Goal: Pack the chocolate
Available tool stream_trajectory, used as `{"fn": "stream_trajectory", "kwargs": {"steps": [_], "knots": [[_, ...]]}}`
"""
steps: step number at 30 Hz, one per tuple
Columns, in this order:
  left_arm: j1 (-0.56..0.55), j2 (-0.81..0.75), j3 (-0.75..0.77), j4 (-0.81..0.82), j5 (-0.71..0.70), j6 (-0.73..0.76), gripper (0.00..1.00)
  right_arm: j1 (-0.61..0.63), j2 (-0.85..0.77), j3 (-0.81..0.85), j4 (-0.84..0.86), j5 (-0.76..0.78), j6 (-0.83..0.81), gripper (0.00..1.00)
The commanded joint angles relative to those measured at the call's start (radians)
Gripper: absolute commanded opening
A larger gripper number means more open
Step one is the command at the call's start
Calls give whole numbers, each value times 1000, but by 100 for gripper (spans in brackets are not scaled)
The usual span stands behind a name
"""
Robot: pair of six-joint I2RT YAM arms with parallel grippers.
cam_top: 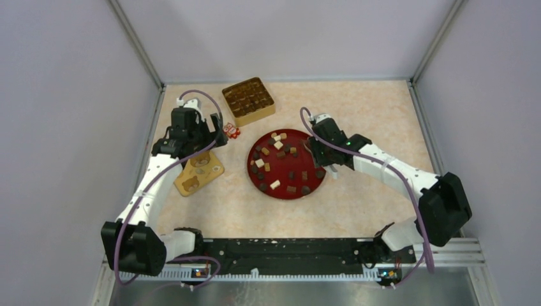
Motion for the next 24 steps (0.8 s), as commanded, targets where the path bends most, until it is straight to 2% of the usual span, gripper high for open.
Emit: {"fn": "stream_trajectory", "kwargs": {"steps": [1, 17, 24], "knots": [[-2, -11, 20, 25, -8, 1, 99, -16, 11, 34, 81, 15, -24, 42], [-2, -27, 11, 15, -19, 3, 99, -20, 64, 53, 111, -48, -71, 42], [-2, -27, 9, 12, -27, 4, 99, -13, 36, 59, 77, -62, -82, 33]]}}
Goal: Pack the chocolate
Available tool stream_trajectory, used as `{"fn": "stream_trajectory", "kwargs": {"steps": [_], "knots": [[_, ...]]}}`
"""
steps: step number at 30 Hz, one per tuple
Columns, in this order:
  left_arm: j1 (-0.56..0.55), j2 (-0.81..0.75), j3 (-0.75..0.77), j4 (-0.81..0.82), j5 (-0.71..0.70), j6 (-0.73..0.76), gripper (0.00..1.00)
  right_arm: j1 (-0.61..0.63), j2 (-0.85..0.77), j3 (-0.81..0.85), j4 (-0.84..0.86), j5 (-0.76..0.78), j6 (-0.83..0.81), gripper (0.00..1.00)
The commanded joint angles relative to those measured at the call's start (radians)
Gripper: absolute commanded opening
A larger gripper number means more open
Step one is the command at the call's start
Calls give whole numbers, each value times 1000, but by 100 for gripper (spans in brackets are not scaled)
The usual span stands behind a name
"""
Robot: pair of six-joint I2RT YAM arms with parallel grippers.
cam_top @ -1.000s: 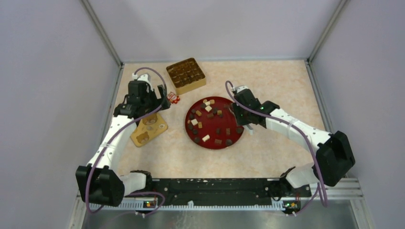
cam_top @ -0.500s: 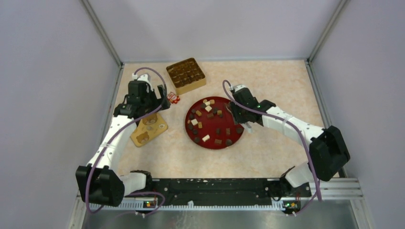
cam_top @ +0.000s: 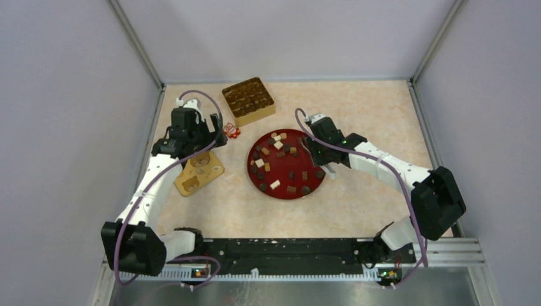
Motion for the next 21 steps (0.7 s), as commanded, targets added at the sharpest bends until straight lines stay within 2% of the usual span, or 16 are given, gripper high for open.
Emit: {"fn": "stream_trajectory", "kwargs": {"steps": [1, 13, 17, 21], "knots": [[-2, -27, 7, 15, -18, 4, 99, 4, -28, 60, 1, -8, -17, 33], [-2, -31, 5, 17, -22, 7, 99, 5, 39, 75, 5, 51, -30, 39], [-2, -32, 4, 16, -20, 6, 99, 8, 56, 81, 5, 50, -31, 39], [-2, -35, 5, 16, -19, 6, 99, 18, 58, 87, 1, 60, -34, 34]]}}
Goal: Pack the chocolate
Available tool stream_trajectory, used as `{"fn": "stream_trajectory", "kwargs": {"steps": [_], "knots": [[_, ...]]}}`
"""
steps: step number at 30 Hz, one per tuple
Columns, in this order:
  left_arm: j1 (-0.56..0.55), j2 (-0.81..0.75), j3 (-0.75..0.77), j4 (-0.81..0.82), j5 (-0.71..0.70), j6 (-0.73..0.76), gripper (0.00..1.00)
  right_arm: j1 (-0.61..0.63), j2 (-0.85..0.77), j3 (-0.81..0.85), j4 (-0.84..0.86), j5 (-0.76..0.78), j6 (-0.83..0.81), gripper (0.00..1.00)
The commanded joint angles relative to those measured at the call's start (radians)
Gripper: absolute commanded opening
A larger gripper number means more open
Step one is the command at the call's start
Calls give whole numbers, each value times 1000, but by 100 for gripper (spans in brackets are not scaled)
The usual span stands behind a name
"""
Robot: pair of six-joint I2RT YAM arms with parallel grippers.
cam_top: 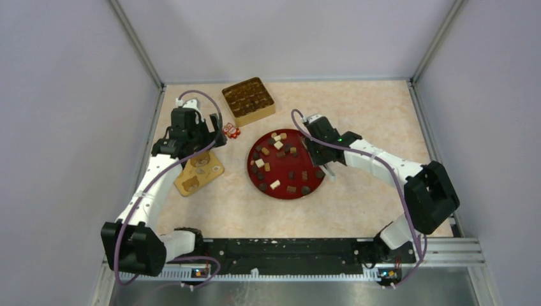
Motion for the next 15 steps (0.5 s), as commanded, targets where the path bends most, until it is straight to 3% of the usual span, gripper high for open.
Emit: {"fn": "stream_trajectory", "kwargs": {"steps": [1, 9, 15], "knots": [[-2, -33, 6, 18, -7, 6, 99, 16, -1, 64, 12, 32, -12, 32], [-2, -29, 18, 15, -5, 16, 99, 29, -38, 100, -14, 33, -6, 2], [-1, -29, 36, 10, -29, 16, 99, 33, -64, 167, -31, 33, -7, 0]]}}
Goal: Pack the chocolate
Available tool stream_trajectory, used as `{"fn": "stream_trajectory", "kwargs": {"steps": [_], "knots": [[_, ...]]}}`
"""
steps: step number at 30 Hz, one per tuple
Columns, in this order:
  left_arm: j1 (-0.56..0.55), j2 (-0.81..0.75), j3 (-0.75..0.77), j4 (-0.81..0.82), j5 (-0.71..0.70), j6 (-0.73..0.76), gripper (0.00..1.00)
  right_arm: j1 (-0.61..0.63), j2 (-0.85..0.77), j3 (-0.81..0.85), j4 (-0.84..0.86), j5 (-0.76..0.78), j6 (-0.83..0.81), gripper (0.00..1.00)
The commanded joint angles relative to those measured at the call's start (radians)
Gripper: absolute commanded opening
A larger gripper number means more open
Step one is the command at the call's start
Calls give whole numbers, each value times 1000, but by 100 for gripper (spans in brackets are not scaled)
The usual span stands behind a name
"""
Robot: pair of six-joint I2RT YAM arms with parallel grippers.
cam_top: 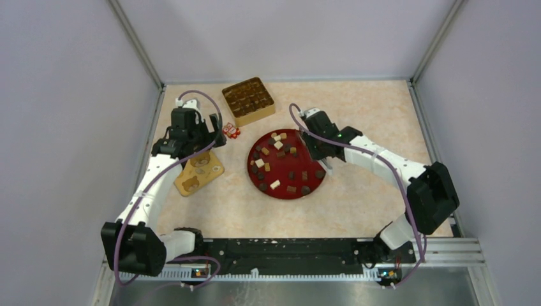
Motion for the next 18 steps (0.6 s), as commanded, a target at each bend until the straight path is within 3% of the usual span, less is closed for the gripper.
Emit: {"fn": "stream_trajectory", "kwargs": {"steps": [1, 6, 18], "knots": [[-1, -28, 36, 15, -20, 11, 99, 15, -65, 113, 11, 16, -4, 0], [0, -25, 42, 14, -19, -5, 99, 35, -38, 211, 40, -4, -18, 0], [0, -36, 58, -18, -76, -26, 99, 60, 228, 519, 191, -138, -16, 0]]}}
